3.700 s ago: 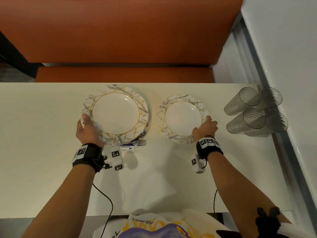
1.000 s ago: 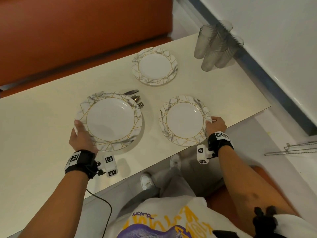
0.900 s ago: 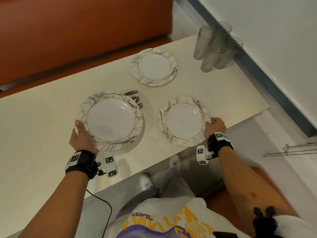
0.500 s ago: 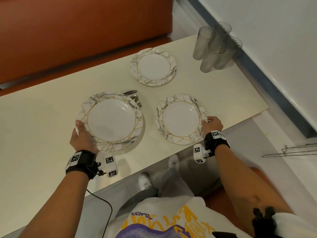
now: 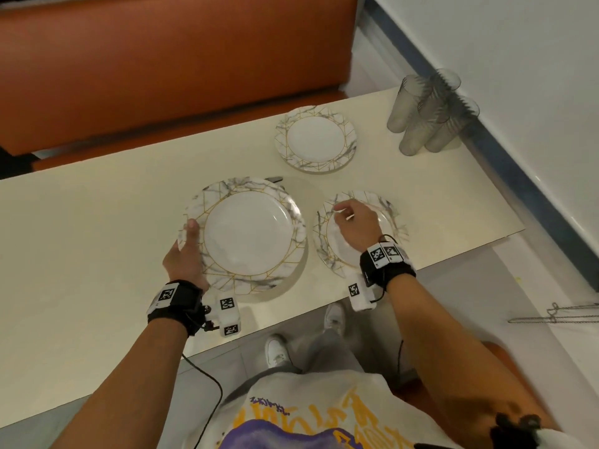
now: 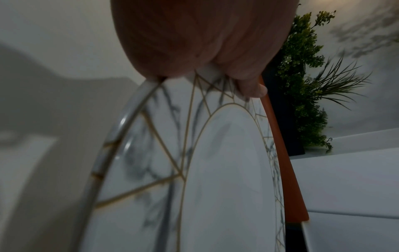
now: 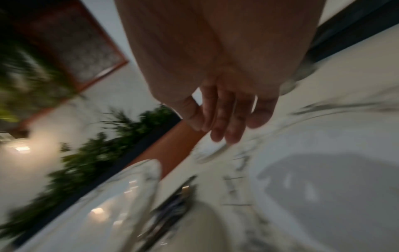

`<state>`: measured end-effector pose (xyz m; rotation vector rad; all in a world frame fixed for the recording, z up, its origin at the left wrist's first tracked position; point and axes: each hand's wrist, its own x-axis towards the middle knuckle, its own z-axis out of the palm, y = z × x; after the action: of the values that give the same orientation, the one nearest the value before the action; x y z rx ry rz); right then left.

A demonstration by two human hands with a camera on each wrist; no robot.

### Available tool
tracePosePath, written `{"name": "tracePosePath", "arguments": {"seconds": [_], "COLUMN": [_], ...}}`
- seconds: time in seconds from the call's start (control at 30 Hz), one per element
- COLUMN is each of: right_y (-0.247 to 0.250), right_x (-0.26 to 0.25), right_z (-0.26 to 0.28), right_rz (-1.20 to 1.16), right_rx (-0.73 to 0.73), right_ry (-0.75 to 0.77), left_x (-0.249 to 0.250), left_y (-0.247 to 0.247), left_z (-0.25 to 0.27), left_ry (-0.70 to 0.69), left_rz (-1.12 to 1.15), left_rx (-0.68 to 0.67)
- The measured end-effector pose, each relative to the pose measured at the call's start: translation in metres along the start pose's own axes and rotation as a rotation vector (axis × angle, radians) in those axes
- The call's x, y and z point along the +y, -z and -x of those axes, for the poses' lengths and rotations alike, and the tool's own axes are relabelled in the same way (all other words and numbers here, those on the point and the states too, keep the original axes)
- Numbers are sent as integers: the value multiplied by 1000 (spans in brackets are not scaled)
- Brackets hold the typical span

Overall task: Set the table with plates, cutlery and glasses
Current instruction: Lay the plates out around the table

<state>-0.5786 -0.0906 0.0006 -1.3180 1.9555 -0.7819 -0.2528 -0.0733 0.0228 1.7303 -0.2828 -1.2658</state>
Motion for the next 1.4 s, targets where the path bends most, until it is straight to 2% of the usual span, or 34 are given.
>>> {"name": "tracePosePath", "arguments": {"seconds": [0.07, 0.17, 0.23, 0.33, 0.47, 0.63, 0.77, 1.0, 1.1, 1.2, 1.4], "right_y": [-21, -51, -71, -101, -132, -152, -172, -236, -257, -278, -297], "right_x": [-32, -66, -80, -95, -116, -154, -180, -192, -192, -189, -184], "right_z": [2, 3, 1, -3, -18, -69, -118, -188, -200, -207, -207], "right_rz": [-36, 116, 197, 182, 188, 97, 73, -63, -62, -27, 55], "right_rx": [-154, -317, -350, -390, -454, -541, -477, -382, -387, -429, -422], "right_ry": [35, 96, 125, 101, 111, 129, 107, -114, -178, -205, -173], "left_x": [3, 7, 6, 5, 11, 22, 26, 31, 31, 34, 45], "left_y": [9, 30, 47, 74, 101, 127, 137, 138, 142, 144, 141], "left_z": [3, 3, -2, -11, -18, -33, -44, -54, -60, -62, -61], "left_ry": [20, 59, 84, 114, 119, 106, 91, 105, 150, 136, 137], "left_rz": [-29, -56, -35, 3, 2, 54, 61, 91, 110, 112, 182], "left_rx": [-22, -13, 3, 38, 168, 341, 450, 568, 592, 635, 614]}}
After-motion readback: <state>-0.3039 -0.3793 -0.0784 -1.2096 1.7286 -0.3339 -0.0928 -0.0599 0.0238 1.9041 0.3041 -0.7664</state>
